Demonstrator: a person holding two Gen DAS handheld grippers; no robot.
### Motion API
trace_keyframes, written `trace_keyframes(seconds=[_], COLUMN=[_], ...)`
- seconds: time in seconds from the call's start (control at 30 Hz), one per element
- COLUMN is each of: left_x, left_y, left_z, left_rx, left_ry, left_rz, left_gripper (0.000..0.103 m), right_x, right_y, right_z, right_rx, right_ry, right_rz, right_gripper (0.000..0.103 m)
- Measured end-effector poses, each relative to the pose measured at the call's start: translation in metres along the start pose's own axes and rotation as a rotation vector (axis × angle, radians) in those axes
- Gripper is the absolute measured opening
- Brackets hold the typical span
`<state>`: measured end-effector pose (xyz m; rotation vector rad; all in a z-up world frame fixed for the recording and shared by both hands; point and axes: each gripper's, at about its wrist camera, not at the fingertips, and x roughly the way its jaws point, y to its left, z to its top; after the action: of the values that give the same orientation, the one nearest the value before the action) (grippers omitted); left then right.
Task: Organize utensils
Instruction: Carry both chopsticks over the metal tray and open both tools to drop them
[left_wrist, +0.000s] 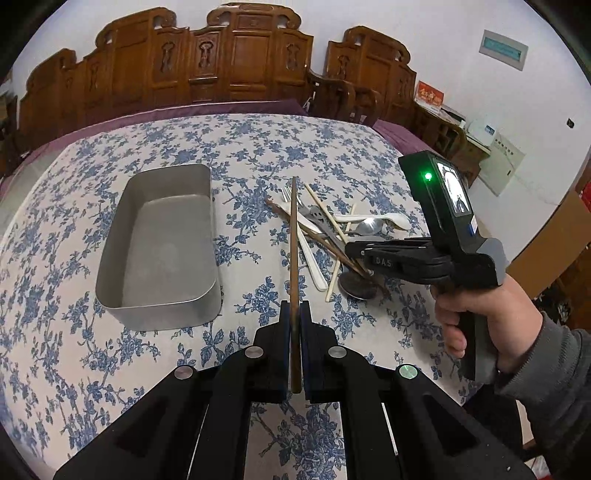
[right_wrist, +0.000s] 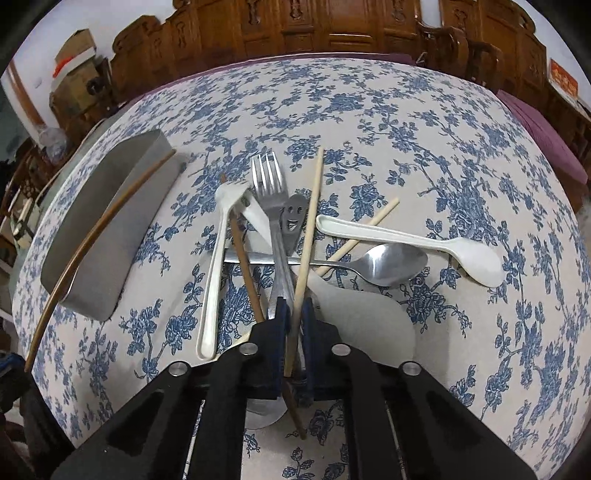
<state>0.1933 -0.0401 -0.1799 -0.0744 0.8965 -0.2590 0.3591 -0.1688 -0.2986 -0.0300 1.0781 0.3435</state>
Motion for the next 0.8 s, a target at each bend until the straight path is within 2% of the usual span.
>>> trace_keyframes(seconds=[0.17,0.33,0.53,0.8], left_x=[-0.002,-0.007,-0.013,-0.008], left_y=[0.002,0.010,0.035,0.079], left_z=[0.001,0.005,0.015,0.026], left_rx=[-0.003,-0.008,-0.033,-0.083], left_ry=[-0.007,-0.024,-0.042,-0.030], left_rz=[0.006,0.025,0.071,0.139], left_gripper=[0.004,0.004,0.004,0.004], right_x=[-0.005,-0.025,-0.052,-0.073], right_y=[-0.002,-0.001,0.014,0.058], right_z=[-0.002,-0.004,0.000,0.004], right_rx=[-0.007,0.000,-0.017,-0.069], right_ry=[-0.003,-0.051,-0.110,-0.146], right_rz=[-0.022,-0.027,0.021,0.106], right_gripper=[0.006,0.006,0.006,0.006])
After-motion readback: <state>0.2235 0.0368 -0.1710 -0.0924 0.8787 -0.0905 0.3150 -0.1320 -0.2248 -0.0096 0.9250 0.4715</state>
